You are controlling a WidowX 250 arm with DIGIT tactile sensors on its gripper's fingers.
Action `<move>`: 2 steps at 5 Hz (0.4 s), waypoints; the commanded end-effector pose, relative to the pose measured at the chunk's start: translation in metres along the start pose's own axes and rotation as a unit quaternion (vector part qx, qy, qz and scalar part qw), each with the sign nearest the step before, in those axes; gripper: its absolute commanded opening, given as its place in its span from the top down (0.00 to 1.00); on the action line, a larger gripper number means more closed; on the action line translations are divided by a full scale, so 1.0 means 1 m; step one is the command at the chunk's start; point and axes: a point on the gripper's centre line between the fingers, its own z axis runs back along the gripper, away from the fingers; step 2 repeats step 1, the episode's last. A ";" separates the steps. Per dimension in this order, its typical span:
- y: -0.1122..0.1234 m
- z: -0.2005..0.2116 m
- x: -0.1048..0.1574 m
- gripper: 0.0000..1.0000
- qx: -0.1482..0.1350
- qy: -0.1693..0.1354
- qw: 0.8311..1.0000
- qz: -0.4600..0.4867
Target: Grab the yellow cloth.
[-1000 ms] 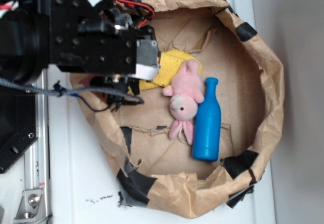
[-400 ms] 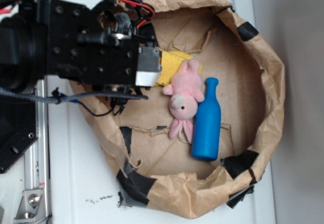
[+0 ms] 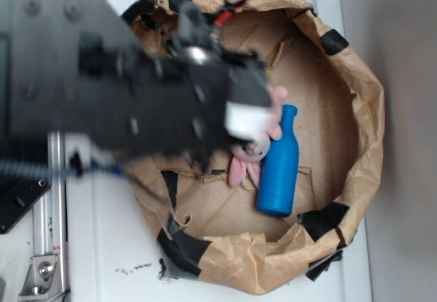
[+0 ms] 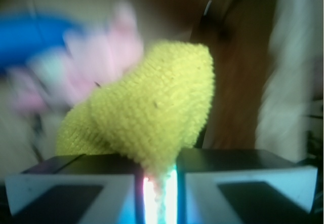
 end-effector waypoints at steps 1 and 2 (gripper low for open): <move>-0.031 0.053 0.026 1.00 -0.050 0.000 0.999 0.011; -0.031 0.053 0.026 1.00 -0.050 0.000 0.999 0.011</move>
